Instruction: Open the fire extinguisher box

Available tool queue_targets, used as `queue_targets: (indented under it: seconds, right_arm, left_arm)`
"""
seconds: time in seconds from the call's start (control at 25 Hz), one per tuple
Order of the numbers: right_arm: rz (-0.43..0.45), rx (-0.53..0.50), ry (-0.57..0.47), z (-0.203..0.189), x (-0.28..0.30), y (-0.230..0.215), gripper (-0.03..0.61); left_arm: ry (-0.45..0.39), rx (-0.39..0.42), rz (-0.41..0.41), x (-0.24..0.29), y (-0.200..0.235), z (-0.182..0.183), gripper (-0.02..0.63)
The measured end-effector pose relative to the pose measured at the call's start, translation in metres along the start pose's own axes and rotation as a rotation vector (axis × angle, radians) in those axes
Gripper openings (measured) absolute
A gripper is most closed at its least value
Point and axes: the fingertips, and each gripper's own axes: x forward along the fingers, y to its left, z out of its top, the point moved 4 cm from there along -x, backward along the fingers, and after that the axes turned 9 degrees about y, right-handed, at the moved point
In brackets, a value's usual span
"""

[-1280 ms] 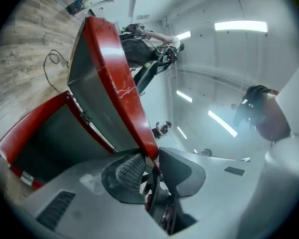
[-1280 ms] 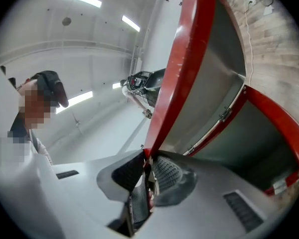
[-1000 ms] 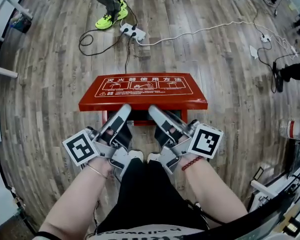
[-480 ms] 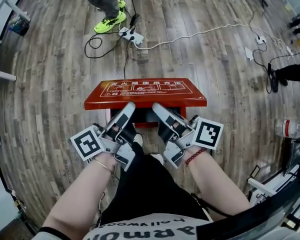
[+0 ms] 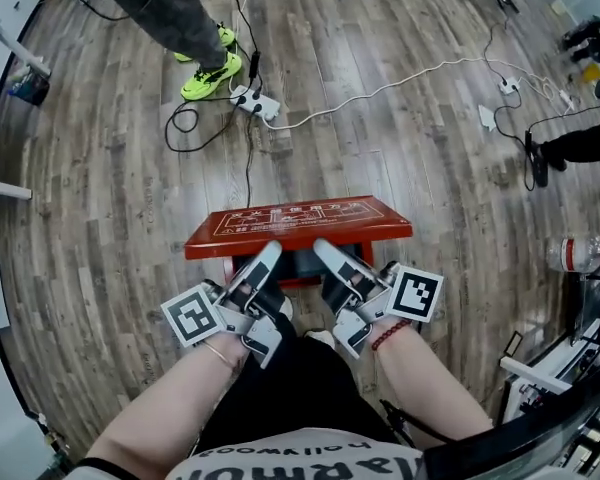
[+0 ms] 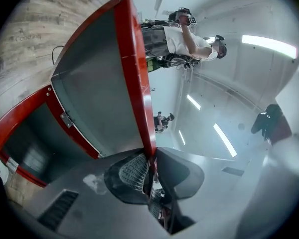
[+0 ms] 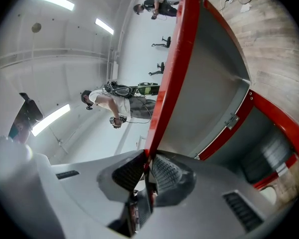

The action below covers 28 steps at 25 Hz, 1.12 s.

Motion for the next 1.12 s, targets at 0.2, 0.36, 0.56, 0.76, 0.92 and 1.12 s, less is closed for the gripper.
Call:
queue_targets:
  seconds: [0.2,0.36,0.56,0.76,0.92,1.12]
  right_arm:
    - [-0.009,0.015,-0.033,0.014,0.002,0.003,0.052]
    - [-0.005,0.018,-0.066,0.025,0.010,0.005,0.049]
    - [0.021,0.047,-0.068,0.033,0.015,0.005,0.043]
    - [0.055,0.072,-0.044,0.039,0.016,0.003,0.038]
    - [0.081,0.102,-0.023,0.040,0.016,0.003,0.035]
    - [0.061,0.116,-0.033,0.046,0.022,0.002,0.035]
  left_arm:
    - [0.081,-0.014,-0.011,0.013,-0.007,0.014,0.049]
    - [0.119,0.000,-0.018,0.020,-0.009,0.029,0.043]
    - [0.090,-0.017,-0.015,0.025,-0.009,0.035,0.040]
    - [0.063,-0.019,-0.005,0.029,-0.012,0.037,0.040]
    - [0.010,-0.030,0.012,0.028,-0.011,0.034,0.040]
    - [-0.064,-0.022,0.039,0.030,-0.010,0.040,0.040]
